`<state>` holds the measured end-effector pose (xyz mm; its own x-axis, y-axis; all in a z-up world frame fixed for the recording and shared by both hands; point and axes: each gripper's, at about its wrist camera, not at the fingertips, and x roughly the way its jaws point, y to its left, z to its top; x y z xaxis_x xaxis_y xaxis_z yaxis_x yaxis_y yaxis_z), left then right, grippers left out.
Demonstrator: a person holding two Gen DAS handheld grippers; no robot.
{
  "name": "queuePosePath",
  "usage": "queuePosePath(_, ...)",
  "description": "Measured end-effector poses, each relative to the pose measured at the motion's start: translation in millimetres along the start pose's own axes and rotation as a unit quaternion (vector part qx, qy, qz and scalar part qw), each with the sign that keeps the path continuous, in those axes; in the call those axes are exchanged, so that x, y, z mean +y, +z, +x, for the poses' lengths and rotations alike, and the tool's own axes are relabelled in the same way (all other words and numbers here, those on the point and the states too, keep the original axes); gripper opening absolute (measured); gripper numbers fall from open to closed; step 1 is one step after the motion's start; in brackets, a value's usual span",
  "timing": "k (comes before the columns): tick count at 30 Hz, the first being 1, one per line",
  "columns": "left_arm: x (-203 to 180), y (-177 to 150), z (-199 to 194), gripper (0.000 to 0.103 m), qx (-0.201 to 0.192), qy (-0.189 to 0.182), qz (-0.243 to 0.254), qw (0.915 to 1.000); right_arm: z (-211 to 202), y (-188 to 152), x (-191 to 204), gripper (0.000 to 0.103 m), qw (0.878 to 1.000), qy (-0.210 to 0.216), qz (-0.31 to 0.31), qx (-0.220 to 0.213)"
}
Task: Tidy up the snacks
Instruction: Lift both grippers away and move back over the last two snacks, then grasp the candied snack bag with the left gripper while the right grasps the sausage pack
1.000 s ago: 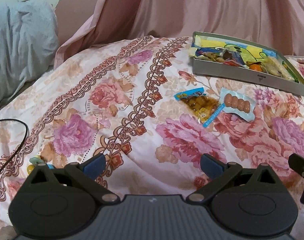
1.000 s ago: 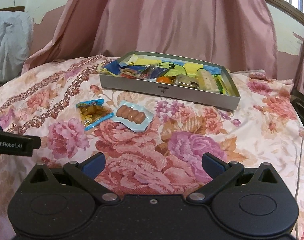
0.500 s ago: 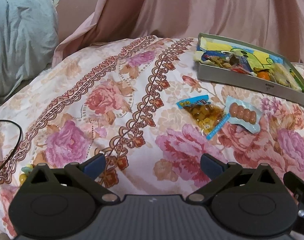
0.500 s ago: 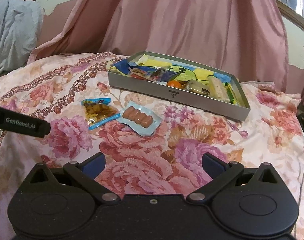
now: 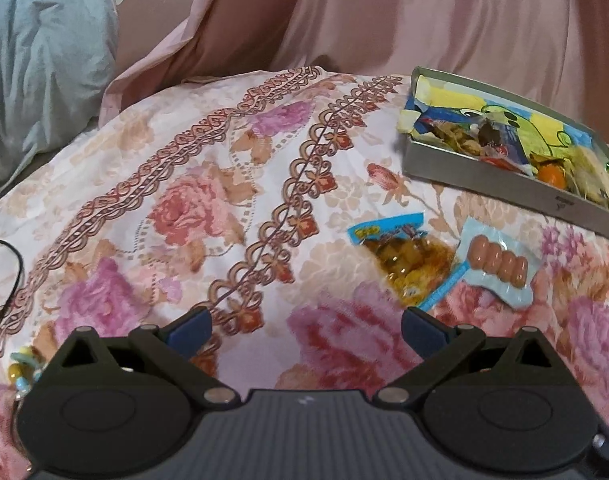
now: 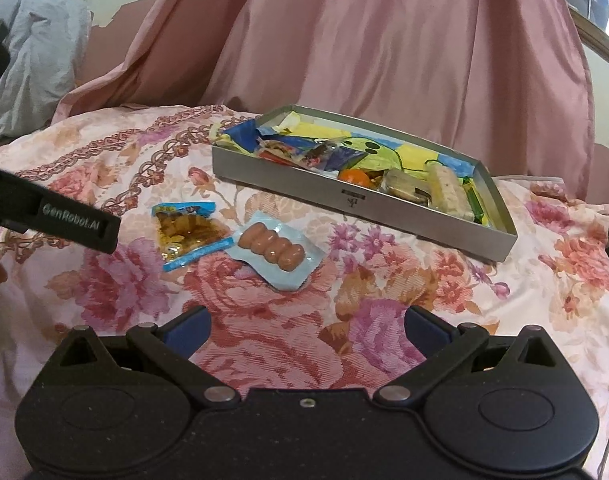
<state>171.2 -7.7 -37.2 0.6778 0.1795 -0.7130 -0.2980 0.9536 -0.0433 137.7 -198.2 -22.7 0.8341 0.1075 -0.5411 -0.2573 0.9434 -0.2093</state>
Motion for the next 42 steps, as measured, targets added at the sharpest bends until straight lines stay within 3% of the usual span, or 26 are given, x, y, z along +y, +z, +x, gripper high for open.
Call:
queuePosePath(11,-23,13,25,0.103,0.014,0.028,0.003,0.9995,25,0,-8,0.102,1.000,-0.005,-0.011,0.000)
queuePosePath(25,-34,25,47,0.103,0.016,0.050,0.010,0.9985,76,0,2,0.102,0.994,0.025,-0.104,-0.023)
queuePosePath(30,-43,33,53,0.103,0.016,0.060,0.019,0.9979,98,3,4,0.102,0.989,0.065,-0.131,-0.026)
queuePosePath(42,-49,49,71,0.102,0.045,0.041,-0.022,0.9979,132,24,3,0.100,0.980,0.134,-0.140,-0.048)
